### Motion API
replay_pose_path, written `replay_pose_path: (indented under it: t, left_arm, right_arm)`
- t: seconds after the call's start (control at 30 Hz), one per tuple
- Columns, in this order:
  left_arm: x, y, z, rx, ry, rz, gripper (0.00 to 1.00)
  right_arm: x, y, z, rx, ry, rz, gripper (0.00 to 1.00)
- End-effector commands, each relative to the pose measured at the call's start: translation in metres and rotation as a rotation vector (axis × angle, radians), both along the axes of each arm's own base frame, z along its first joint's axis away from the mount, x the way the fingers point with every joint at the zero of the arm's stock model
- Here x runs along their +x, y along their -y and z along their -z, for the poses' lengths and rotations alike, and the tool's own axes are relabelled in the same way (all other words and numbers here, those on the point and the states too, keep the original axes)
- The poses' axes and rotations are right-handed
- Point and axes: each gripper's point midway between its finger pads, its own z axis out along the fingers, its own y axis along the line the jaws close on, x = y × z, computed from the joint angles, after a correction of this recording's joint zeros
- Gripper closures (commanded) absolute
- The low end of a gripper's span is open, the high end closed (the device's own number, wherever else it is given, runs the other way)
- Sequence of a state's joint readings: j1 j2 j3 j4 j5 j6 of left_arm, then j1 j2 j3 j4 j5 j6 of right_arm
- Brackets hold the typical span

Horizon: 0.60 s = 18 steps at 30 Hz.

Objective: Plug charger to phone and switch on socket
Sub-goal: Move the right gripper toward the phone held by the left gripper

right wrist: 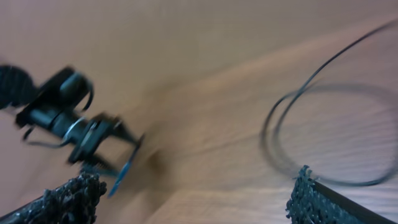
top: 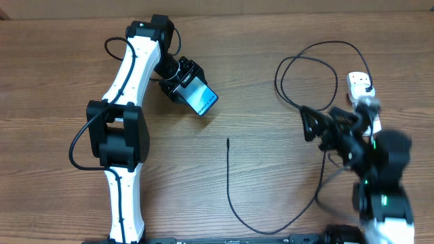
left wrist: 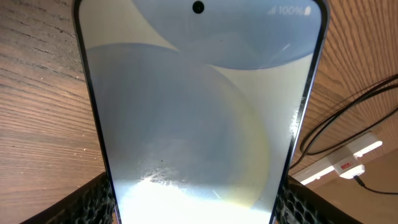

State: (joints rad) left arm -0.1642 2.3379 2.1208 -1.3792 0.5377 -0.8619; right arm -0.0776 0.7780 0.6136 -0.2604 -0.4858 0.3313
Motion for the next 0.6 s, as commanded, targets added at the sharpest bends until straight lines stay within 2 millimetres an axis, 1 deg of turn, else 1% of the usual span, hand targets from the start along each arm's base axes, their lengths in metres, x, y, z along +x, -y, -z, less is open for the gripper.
replay_pose_path:
  t: [0.0, 0.07, 0.17, 0.27, 0.33, 0.4, 0.47, 0.57]
  left_arm:
    - [0.004, 0.007, -0.011, -0.025, 0.024, -0.002, 0.96]
    - [0.004, 0.007, -0.011, -0.025, 0.024, -0.002, 0.96]
    - [0.005, 0.007, -0.011, -0.025, 0.024, -0.002, 0.96]
    - [0.005, 0.007, -0.011, -0.023, 0.02, -0.009, 0.96]
    - [0.005, 0.007, -0.011, -0.021, 0.009, -0.028, 0.96]
    - [0.004, 0.008, -0.011, -0.017, -0.011, -0.059, 0.96]
    - [0.004, 0.008, -0.01, 0.003, -0.033, -0.097, 0.96]
    - [0.003, 0.007, -0.006, 0.054, -0.077, -0.182, 0.96]
  right_arm:
    - [0.007, -0.04, 0.003, 0.132, -0.116, -0.259, 0.0]
    - [0.013, -0.056, 0.011, 0.228, -0.194, -0.378, 0.0]
    - [0.025, -0.067, 0.028, 0.353, -0.285, -0.461, 0.0]
    - [0.041, -0.067, 0.053, 0.469, -0.422, -0.416, 0.0]
    - [0.045, -0.066, 0.074, 0.557, -0.551, -0.362, 0.0]
    - [0.049, -0.066, 0.088, 0.585, -0.601, -0.343, 0.0]
    - [0.052, -0.068, 0.097, 0.588, -0.618, -0.343, 0.0]
    - [0.053, -0.072, 0.104, 0.577, -0.625, -0.347, 0.0]
